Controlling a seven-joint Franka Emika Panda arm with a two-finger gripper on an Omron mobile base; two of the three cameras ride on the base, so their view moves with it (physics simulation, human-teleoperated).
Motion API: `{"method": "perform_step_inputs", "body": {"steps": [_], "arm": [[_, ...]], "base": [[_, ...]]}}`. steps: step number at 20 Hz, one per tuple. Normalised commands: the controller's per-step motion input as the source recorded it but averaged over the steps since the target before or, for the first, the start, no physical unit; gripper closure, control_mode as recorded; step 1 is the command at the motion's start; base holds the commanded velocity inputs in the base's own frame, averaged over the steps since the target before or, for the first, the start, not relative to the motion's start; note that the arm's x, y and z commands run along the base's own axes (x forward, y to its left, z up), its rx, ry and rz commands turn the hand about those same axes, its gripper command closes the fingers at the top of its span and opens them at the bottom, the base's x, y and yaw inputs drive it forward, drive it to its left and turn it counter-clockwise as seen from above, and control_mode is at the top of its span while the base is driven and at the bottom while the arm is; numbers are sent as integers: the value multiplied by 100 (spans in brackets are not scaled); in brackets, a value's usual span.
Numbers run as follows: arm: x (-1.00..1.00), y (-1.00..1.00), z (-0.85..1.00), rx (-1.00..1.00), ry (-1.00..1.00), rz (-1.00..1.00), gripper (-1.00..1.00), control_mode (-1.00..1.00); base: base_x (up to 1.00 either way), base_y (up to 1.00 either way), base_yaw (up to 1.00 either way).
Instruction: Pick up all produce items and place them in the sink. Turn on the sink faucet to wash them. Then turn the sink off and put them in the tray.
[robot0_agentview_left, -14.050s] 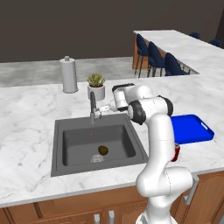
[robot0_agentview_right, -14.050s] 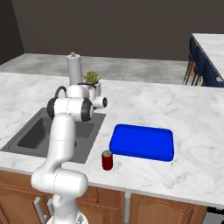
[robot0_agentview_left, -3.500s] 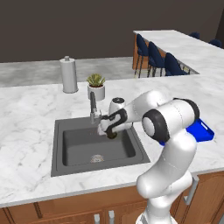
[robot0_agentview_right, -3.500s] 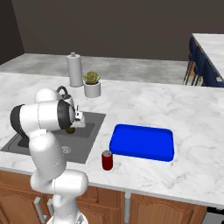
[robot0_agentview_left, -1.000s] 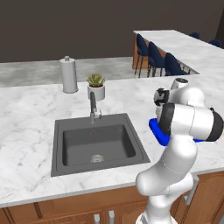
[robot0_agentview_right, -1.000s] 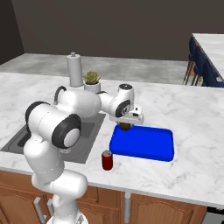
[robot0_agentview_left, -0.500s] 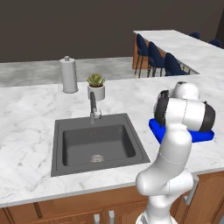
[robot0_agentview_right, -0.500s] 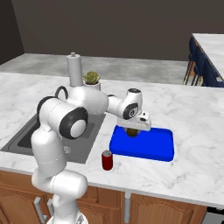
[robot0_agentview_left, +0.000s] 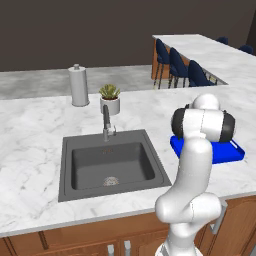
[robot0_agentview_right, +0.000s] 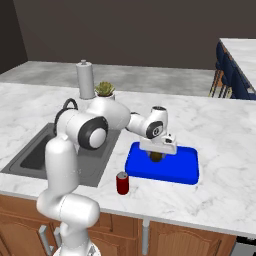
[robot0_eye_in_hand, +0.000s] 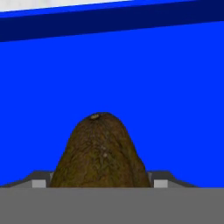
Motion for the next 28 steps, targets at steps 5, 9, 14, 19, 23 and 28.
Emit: {"method": "perform_step_inputs", "body": {"steps": [5, 9, 14, 19, 23, 28], "arm": [[0, -3, -21, 0, 3, 0, 100, -100], [0, 0, -25, 0, 4, 0, 100, -100], [0, -1, -19, 1, 3, 0, -100, -100], [-15, 0, 8, 4, 0, 0, -100, -100], [-26, 0, 30, 2, 1, 0, -100, -100], [-22, 0, 33, 0, 0, 0, -100, -100]], "base": [[0, 0, 0], [0, 0, 0], [0, 0, 0], [0, 0, 0], [0, 0, 0], [0, 0, 0]]}}
